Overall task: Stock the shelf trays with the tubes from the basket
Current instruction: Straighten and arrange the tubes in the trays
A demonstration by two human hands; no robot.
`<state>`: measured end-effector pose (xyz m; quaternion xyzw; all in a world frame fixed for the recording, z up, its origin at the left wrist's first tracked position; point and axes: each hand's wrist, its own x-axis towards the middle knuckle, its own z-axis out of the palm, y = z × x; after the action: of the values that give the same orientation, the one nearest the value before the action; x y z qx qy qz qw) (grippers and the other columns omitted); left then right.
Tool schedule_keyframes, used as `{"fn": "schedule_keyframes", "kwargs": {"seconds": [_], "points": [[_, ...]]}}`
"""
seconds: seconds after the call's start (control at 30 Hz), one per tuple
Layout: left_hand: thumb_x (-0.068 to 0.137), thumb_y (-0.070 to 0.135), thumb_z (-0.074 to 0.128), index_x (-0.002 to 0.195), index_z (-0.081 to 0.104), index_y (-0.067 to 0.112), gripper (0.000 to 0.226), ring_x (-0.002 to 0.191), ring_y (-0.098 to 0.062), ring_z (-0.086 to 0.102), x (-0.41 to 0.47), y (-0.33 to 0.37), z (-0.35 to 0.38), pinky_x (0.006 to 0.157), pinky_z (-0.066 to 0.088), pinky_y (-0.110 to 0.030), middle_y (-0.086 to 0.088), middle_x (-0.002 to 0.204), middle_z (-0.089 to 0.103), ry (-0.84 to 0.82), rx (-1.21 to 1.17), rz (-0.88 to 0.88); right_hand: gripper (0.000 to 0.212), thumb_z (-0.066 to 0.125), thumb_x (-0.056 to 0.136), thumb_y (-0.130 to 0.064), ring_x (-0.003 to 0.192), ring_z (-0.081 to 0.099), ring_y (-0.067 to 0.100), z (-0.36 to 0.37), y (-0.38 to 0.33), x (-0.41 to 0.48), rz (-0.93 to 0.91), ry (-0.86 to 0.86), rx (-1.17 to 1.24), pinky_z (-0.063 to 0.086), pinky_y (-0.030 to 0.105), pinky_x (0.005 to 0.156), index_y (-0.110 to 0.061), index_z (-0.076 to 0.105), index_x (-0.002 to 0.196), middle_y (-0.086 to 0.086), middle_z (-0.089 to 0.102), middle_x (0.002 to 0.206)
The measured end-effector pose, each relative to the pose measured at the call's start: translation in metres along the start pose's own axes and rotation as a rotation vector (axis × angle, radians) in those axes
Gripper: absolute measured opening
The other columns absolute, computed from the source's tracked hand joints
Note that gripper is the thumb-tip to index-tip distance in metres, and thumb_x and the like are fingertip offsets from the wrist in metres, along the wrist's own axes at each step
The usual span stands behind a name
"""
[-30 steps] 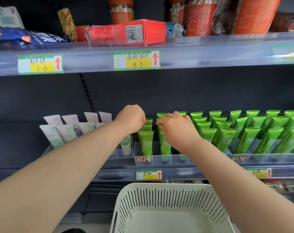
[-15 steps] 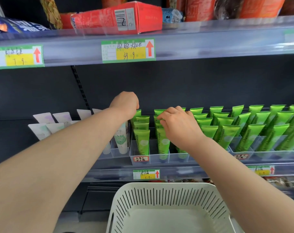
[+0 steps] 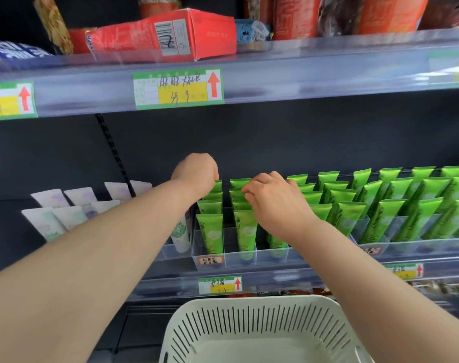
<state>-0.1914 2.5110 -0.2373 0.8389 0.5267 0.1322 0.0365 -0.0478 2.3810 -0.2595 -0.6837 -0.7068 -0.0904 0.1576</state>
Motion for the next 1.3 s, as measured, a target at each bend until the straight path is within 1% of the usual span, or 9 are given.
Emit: {"fn": "schedule_keyframes", "kwargs": {"seconds": [0.07, 0.13, 0.27, 0.4, 0.57, 0.77, 1.1, 1.2, 1.3], "points": [[0.085, 0.007, 0.065, 0.084, 0.072, 0.029, 0.023, 0.092, -0.022, 0.065, -0.001, 0.001, -0.004, 0.076, 0.052, -0.031, 0.002, 0.099, 0.07, 0.008, -0.024, -0.002, 0.031, 0.034, 0.101, -0.027, 0.108, 0.047, 0.022, 0.0, 0.0, 0.001, 0.001, -0.004, 0.001, 0.037, 0.039, 0.084, -0.024, 0.06, 0.119, -0.004, 0.056, 0.121], [0.087, 0.009, 0.065, 0.091, 0.074, 0.026, 0.019, 0.095, -0.023, 0.064, -0.003, 0.002, -0.008, 0.081, 0.053, -0.033, 0.001, 0.103, 0.069, 0.012, -0.049, -0.002, 0.031, 0.035, 0.101, -0.027, 0.109, 0.046, 0.022, 0.001, -0.002, 0.0, 0.005, -0.019, 0.0, 0.038, 0.04, 0.085, -0.024, 0.06, 0.119, -0.003, 0.056, 0.121], [0.088, 0.016, 0.068, 0.099, 0.073, 0.022, 0.014, 0.096, -0.022, 0.063, -0.012, 0.006, -0.015, 0.083, 0.052, -0.034, 0.001, 0.103, 0.069, 0.022, -0.1, 0.019, 0.029, 0.036, 0.1, -0.025, 0.11, 0.046, 0.022, 0.0, -0.004, -0.005, 0.012, -0.018, -0.009, 0.038, 0.04, 0.087, -0.023, 0.06, 0.118, -0.003, 0.056, 0.119], [0.089, 0.018, 0.068, 0.106, 0.072, 0.021, 0.018, 0.1, -0.02, 0.063, -0.024, 0.015, -0.023, 0.086, 0.052, -0.036, 0.002, 0.107, 0.069, 0.057, -0.133, 0.049, 0.031, 0.035, 0.101, -0.025, 0.111, 0.047, 0.023, -0.007, -0.008, -0.009, 0.003, -0.01, -0.015, 0.038, 0.041, 0.088, -0.022, 0.06, 0.119, -0.002, 0.057, 0.12], [0.089, 0.017, 0.067, 0.108, 0.072, 0.021, 0.019, 0.1, -0.017, 0.062, -0.038, 0.028, -0.032, 0.088, 0.052, -0.037, 0.003, 0.107, 0.068, 0.085, -0.152, 0.107, 0.03, 0.036, 0.1, -0.025, 0.112, 0.046, 0.023, -0.014, -0.01, -0.018, 0.006, 0.0, -0.024, 0.038, 0.041, 0.089, -0.021, 0.06, 0.119, -0.001, 0.057, 0.121], [0.089, 0.017, 0.067, 0.106, 0.072, 0.021, 0.019, 0.097, -0.016, 0.064, -0.056, 0.041, -0.039, 0.088, 0.053, -0.038, 0.003, 0.105, 0.069, 0.119, -0.169, 0.173, 0.028, 0.04, 0.097, -0.02, 0.109, 0.047, 0.023, -0.024, -0.008, -0.034, 0.024, 0.027, -0.052, 0.039, 0.039, 0.082, -0.021, 0.06, 0.117, -0.001, 0.057, 0.118], [0.088, 0.022, 0.068, 0.107, 0.072, 0.024, 0.019, 0.099, -0.017, 0.062, -0.102, 0.06, -0.043, 0.086, 0.052, -0.036, 0.005, 0.105, 0.069, 0.085, -0.123, 0.213, 0.027, 0.041, 0.097, -0.02, 0.106, 0.047, 0.024, -0.036, -0.01, -0.065, 0.04, -0.009, -0.068, 0.039, 0.039, 0.08, -0.02, 0.059, 0.117, 0.001, 0.057, 0.114], [0.088, 0.024, 0.068, 0.108, 0.072, 0.024, 0.02, 0.101, -0.018, 0.062, -0.117, 0.06, -0.043, 0.087, 0.052, -0.036, 0.005, 0.106, 0.069, 0.069, -0.097, 0.22, 0.026, 0.041, 0.097, -0.021, 0.106, 0.047, 0.025, -0.036, -0.014, -0.074, 0.03, -0.014, -0.081, 0.034, 0.037, 0.075, -0.021, 0.059, 0.116, 0.0, 0.056, 0.114], [0.089, 0.025, 0.067, 0.112, 0.071, 0.024, 0.023, 0.103, -0.018, 0.062, -0.132, 0.056, -0.037, 0.088, 0.052, -0.036, 0.004, 0.11, 0.069, 0.046, -0.074, 0.211, 0.028, 0.039, 0.099, -0.024, 0.11, 0.046, 0.025, -0.032, -0.022, -0.08, 0.006, -0.039, -0.072, 0.033, 0.037, 0.075, -0.021, 0.058, 0.12, 0.0, 0.055, 0.118]]}}
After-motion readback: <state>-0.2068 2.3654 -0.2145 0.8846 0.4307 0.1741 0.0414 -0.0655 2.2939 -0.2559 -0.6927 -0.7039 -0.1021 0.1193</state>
